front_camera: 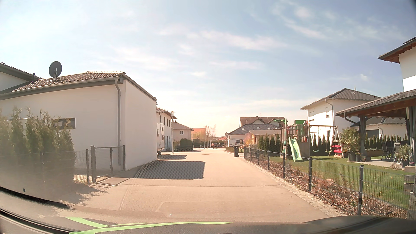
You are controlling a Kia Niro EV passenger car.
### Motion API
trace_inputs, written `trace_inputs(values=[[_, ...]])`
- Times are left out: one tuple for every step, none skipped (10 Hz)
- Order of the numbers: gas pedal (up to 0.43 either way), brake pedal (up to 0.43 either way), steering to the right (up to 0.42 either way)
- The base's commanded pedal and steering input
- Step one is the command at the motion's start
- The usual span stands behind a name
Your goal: Follow the waypoints while adhering to traffic rules and regulations
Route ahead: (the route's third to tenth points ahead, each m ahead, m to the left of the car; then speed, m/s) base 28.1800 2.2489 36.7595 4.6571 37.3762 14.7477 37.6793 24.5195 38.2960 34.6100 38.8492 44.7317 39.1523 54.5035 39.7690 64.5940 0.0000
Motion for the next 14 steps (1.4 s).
trace_inputs(values=[[0.0,0.39,0.0],[0.0,0.39,0.0],[0.0,0.396,0.0],[0.0,0.39,0.0],[0.0,0.39,0.0],[0.0,0.39,0.0],[0.0,0.396,0.0],[0.0,0.39,0.0],[0.0,0.39,0.0],[0.0,0.39,0.0],[0.0,0.396,0.0],[0.0,0.39,0.0],[0.0,0.396,0.0],[0.0,0.396,0.0]])
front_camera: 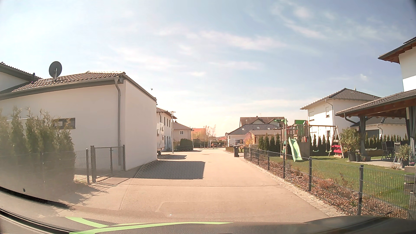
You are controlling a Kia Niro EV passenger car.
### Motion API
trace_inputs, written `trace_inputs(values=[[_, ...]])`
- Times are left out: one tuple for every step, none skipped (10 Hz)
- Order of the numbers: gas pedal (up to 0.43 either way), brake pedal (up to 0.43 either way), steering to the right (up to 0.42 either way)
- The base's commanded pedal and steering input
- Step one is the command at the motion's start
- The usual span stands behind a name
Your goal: Follow the waypoints while adhering to traffic rules and regulations
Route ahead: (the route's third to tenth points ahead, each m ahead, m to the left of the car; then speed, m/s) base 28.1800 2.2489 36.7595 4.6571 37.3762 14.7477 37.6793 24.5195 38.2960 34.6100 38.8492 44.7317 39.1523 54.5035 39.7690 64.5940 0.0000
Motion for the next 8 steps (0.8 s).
trace_inputs(values=[[0.0,0.396,0.0],[0.0,0.39,0.0],[0.0,0.39,0.0],[0.0,0.39,0.0],[0.0,0.396,0.0],[0.0,0.39,0.0],[0.0,0.39,0.0],[0.0,0.396,0.0]])
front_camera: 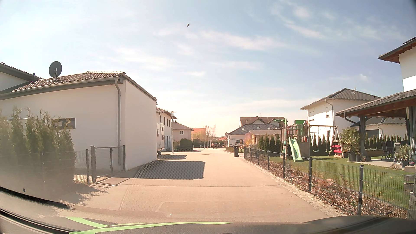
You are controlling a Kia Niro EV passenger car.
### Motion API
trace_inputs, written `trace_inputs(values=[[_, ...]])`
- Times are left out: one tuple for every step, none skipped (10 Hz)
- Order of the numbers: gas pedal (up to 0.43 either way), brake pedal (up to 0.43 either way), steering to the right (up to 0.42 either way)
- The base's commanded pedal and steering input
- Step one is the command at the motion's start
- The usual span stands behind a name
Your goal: Follow the waypoints while adhering to traffic rules and regulations
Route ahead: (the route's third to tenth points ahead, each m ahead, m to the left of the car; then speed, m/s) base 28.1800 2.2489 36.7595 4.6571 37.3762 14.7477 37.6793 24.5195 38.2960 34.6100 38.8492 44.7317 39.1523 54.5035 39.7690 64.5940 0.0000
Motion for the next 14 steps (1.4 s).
trace_inputs(values=[[0.0,0.396,0.0],[0.0,0.39,0.0],[0.0,0.39,0.0],[0.0,0.396,0.0],[0.0,0.396,0.0],[0.0,0.39,0.0],[0.0,0.39,0.0],[0.0,0.39,0.0],[0.0,0.396,0.0],[0.0,0.39,0.0],[0.0,0.39,0.0],[0.0,0.39,0.0],[0.0,0.396,0.0],[0.0,0.39,0.0]])
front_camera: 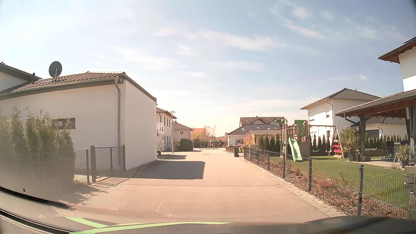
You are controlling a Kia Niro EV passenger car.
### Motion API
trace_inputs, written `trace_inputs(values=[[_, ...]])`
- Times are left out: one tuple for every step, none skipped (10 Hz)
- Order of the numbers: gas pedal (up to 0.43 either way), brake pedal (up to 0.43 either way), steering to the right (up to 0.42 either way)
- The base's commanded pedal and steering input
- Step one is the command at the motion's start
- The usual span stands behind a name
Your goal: Follow the waypoints while adhering to traffic rules and regulations
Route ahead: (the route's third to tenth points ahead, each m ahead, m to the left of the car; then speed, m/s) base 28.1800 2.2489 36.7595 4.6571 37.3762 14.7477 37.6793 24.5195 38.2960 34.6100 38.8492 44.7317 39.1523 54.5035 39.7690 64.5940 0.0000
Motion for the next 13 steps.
trace_inputs(values=[[0.0,0.39,0.0],[0.0,0.39,0.0],[0.0,0.396,0.0],[0.0,0.39,0.0],[0.0,0.39,0.0],[0.0,0.396,0.0],[0.0,0.39,0.0],[0.0,0.39,0.0],[0.0,0.396,0.0],[0.0,0.39,0.0],[0.0,0.39,0.0],[0.0,0.396,0.0],[0.0,0.396,0.0]])
